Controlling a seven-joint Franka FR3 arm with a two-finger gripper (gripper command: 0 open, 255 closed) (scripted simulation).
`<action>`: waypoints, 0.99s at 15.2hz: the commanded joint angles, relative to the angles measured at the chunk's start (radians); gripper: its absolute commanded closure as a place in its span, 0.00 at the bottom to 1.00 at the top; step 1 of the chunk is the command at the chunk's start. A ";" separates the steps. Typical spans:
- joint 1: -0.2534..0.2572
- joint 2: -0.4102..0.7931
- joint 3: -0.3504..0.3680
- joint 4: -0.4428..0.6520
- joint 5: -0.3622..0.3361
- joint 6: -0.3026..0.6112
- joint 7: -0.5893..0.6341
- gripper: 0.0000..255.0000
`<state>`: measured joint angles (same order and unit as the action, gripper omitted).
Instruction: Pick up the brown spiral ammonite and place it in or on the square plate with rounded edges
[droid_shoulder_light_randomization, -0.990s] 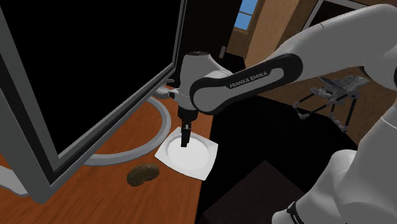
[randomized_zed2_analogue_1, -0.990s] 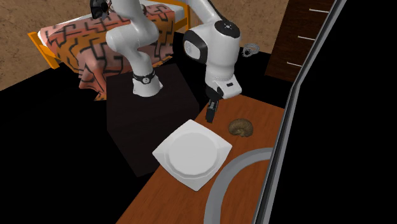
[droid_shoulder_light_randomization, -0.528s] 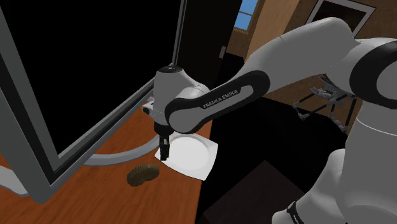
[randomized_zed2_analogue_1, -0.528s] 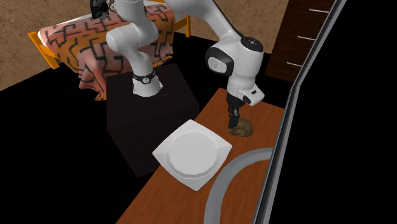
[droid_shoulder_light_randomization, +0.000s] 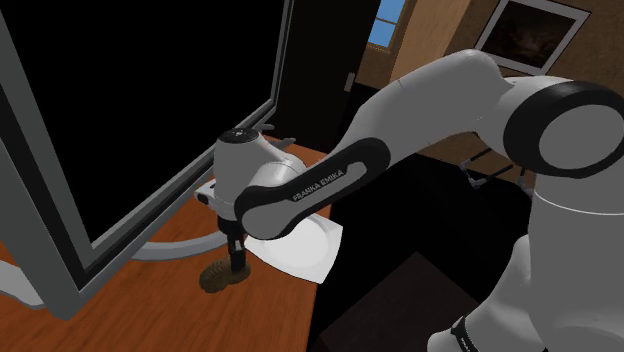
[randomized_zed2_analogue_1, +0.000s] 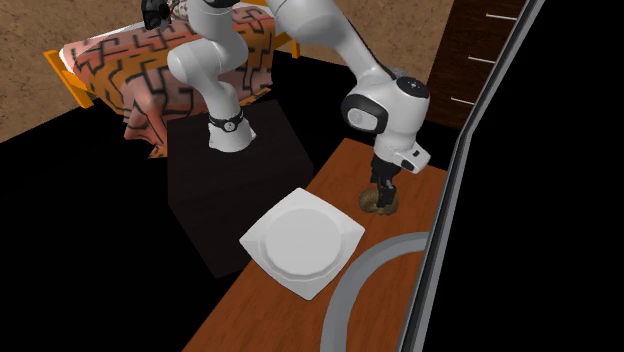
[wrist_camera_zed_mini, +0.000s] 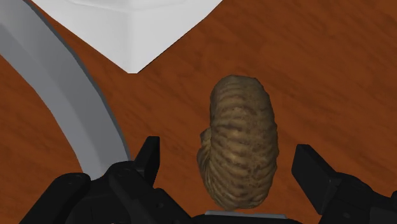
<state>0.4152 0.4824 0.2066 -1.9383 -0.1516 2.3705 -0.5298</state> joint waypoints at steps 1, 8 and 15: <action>0.003 0.021 -0.004 0.001 -0.006 0.020 0.002 0.00; 0.006 0.045 -0.009 0.000 -0.014 0.045 0.007 0.00; 0.006 0.045 -0.009 0.000 -0.014 0.045 0.007 1.00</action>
<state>0.4213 0.5277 0.1979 -1.9380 -0.1652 2.4154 -0.5226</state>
